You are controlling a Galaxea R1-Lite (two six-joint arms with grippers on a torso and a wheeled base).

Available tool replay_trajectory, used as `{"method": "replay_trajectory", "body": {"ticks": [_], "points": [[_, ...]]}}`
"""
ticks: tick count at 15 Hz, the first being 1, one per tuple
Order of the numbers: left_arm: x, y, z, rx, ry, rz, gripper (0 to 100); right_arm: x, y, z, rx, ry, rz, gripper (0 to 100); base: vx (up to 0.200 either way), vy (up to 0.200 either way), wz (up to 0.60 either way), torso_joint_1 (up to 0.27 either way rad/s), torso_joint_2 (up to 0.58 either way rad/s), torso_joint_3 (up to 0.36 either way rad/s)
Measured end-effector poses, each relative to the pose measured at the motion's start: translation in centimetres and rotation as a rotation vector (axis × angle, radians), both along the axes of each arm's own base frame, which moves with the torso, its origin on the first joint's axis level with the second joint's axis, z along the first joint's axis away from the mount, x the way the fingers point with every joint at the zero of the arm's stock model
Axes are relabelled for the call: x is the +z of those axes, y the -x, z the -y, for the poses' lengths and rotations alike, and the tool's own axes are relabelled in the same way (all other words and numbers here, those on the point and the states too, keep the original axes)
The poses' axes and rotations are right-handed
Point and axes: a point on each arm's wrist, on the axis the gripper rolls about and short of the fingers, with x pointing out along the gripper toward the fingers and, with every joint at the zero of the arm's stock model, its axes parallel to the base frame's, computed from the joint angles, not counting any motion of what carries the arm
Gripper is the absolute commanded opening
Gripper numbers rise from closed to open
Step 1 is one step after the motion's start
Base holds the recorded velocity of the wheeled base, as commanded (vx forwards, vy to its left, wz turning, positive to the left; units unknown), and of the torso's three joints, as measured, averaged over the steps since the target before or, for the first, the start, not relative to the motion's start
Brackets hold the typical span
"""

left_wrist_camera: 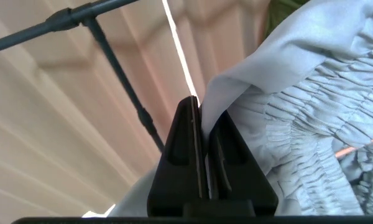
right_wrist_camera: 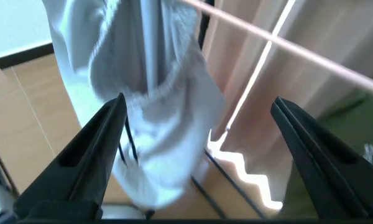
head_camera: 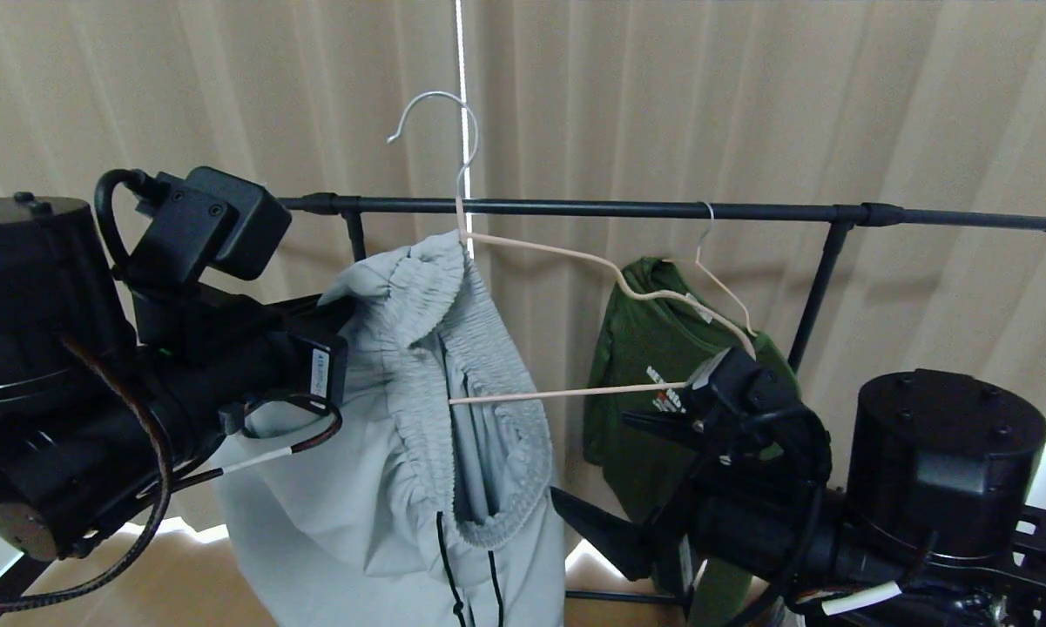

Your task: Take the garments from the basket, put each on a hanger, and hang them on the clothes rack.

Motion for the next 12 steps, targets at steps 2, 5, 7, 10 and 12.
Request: {"method": "replay_trajectory", "body": {"ticks": [2,5,7,10,12], "points": [[0.1,0.0,0.1,-0.004,0.005,0.004,0,-0.3,-0.7,-0.9,-0.009,-0.009,0.013,100,0.000,0.000,0.00,0.000,0.00,0.000],[0.4,0.2,0.3,-0.016,0.011,0.011,0,-1.1,-1.8,-2.1,-0.027,-0.003,0.014,100,0.000,0.000,0.00,0.000,0.00,0.000],[0.6,0.5,0.5,-0.029,0.016,0.018,0,-1.6,-2.2,-2.6,-0.028,0.006,0.006,100,0.000,0.000,0.00,0.000,0.00,0.000],[0.9,0.6,0.7,-0.036,0.045,0.022,0,-2.1,-2.5,-2.9,-0.028,0.017,-0.003,0,0.000,0.000,0.00,0.000,0.00,0.000],[1.1,0.7,0.8,-0.043,0.060,0.025,0,-2.2,-2.5,-2.9,-0.028,0.020,-0.006,0,0.000,0.000,0.00,0.000,0.00,0.000]]}}
